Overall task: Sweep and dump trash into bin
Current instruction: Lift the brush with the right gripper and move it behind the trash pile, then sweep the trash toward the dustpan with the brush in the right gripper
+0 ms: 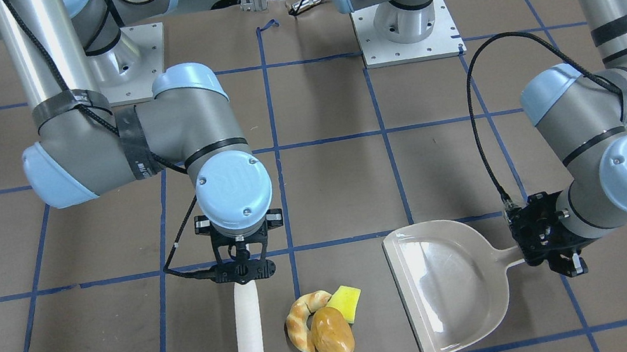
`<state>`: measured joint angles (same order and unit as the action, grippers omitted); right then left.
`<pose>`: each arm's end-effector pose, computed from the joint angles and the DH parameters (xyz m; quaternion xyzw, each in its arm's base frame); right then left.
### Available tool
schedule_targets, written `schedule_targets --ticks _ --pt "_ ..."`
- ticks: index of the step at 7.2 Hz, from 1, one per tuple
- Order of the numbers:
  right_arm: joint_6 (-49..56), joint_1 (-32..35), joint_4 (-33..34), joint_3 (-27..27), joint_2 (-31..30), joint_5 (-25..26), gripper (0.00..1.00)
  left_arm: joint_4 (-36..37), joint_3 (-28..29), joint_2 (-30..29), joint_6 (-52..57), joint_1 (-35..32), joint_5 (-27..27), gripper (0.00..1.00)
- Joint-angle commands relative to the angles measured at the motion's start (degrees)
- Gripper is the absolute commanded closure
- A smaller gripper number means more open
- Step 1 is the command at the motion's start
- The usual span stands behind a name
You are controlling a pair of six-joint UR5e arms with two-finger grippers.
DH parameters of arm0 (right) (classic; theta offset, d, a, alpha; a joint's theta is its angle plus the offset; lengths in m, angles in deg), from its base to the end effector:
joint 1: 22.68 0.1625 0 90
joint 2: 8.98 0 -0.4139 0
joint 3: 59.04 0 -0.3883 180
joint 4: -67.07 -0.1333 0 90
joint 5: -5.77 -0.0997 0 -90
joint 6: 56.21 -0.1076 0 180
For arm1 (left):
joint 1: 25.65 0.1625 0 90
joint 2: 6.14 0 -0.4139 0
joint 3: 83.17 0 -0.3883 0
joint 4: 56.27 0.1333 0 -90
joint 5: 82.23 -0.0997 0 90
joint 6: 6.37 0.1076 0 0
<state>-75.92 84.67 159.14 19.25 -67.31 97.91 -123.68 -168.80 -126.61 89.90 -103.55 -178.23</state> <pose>0.3155 -0.5763 0.2493 -0.0174 -0.9875 -0.1415 0.0669 0.0172 -0.6627 0.2355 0.6702 0.7397 0.0603 0.0058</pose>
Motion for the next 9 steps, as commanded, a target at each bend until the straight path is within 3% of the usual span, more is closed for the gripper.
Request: schedule_targets --ticks 1,9 --pt "-0.24 2.33 -0.40 -0.85 1.20 0.06 0.96 -0.27 0.11 0.06 -0.12 -0.33 -0.24 1.00" --pt "-4.01 4.61 5.48 -1.55 2.95 -5.03 0.96 -0.36 0.03 -0.03 -0.12 -0.50 -0.24 1.00"
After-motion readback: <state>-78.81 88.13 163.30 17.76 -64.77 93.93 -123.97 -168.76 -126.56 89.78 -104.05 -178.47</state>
